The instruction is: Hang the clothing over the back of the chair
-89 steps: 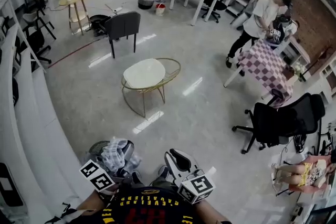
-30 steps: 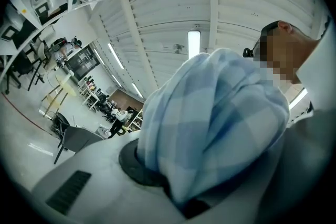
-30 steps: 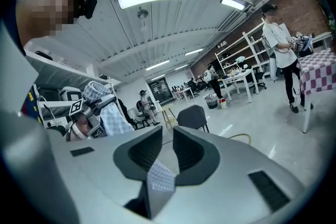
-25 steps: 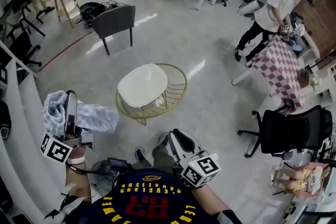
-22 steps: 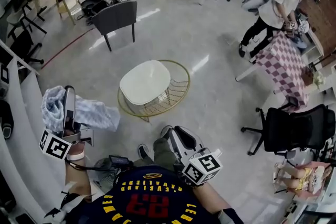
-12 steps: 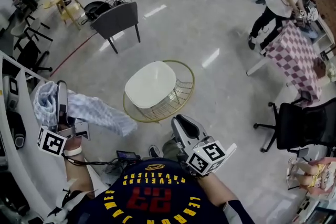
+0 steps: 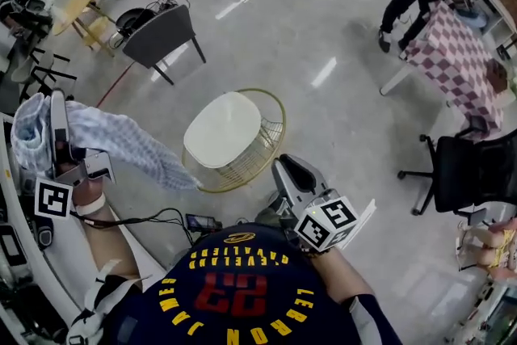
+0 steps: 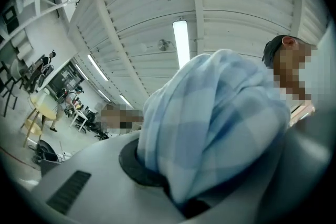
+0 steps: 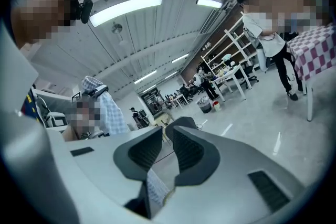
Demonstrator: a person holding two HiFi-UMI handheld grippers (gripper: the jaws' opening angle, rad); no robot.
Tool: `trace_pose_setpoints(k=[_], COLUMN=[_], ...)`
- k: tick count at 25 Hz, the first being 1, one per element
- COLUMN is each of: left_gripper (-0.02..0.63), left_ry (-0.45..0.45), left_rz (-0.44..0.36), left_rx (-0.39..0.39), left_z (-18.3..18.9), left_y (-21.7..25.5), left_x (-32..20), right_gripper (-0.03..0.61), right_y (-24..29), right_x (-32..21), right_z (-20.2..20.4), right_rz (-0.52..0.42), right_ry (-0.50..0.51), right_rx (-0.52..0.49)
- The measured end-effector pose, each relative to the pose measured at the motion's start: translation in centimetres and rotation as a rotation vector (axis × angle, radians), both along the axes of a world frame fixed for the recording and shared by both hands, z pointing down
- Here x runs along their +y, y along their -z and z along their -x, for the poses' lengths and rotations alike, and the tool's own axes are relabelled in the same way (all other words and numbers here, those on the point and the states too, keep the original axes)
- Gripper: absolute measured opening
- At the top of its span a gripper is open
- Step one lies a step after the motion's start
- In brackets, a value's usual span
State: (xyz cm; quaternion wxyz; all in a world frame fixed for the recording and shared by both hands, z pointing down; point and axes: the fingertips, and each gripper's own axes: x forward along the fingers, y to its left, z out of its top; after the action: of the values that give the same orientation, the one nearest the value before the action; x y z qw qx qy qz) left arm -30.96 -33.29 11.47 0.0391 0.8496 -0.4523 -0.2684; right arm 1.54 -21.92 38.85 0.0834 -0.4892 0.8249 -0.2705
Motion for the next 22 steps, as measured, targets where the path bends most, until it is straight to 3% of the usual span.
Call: trace_pose_setpoints(k=[8, 13, 18, 22], left_gripper=[0.031, 0.031, 0.032, 0.032], left_ry=[-0.135, -0.247, -0.386, -0.461], left_rz=[-0.044, 0.032, 0.120, 0.204], left_rx=[-0.016, -0.034, -0.110, -0.184], left_z=[-10.1, -15.0, -22.4, -26.1], left_y=[1.7, -1.8, -7.2, -13.7], left_x=[-3.9, -5.7, -6.8, -7.0], right_gripper=[0.069, 0.069, 0.069, 0.069], right_y=[-1.7, -2.0, -2.7, -3.7], right_x=[-0.2, 1.0, 3.2, 5.5], right_z=[-7.1, -9.5, -13.8, -15.3], right_rz=[0.036, 0.048, 0.078, 0.115], right_ry=[-0.126, -0.212, -0.348, -0.447], right_rx=[-0.036, -0.027, -0.032, -0.035])
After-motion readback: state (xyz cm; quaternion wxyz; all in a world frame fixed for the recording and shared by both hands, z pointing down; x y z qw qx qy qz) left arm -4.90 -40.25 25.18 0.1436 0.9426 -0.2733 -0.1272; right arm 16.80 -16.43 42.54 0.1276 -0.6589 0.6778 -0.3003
